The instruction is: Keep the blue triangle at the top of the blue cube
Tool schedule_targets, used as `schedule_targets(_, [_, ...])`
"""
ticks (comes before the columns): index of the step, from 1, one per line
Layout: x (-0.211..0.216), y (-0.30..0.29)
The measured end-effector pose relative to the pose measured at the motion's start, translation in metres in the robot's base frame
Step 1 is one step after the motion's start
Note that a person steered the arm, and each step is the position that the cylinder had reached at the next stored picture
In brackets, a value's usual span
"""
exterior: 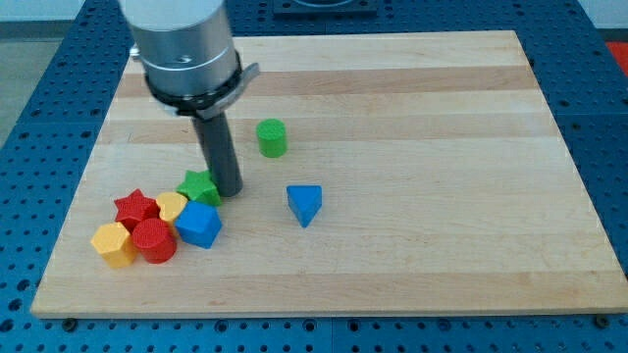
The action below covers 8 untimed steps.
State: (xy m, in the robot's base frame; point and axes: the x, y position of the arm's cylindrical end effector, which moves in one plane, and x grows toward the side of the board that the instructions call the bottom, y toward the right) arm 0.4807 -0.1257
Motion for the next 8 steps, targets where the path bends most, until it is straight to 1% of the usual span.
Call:
schedule_targets(2, [0.003, -0.017])
schedule_targets(3, [0.003, -0.002])
schedule_targets(5, [0.000, 0.063])
schedule_targets(7, [-0.002, 0.090])
schedule_targets(8, [-0.008, 0.132])
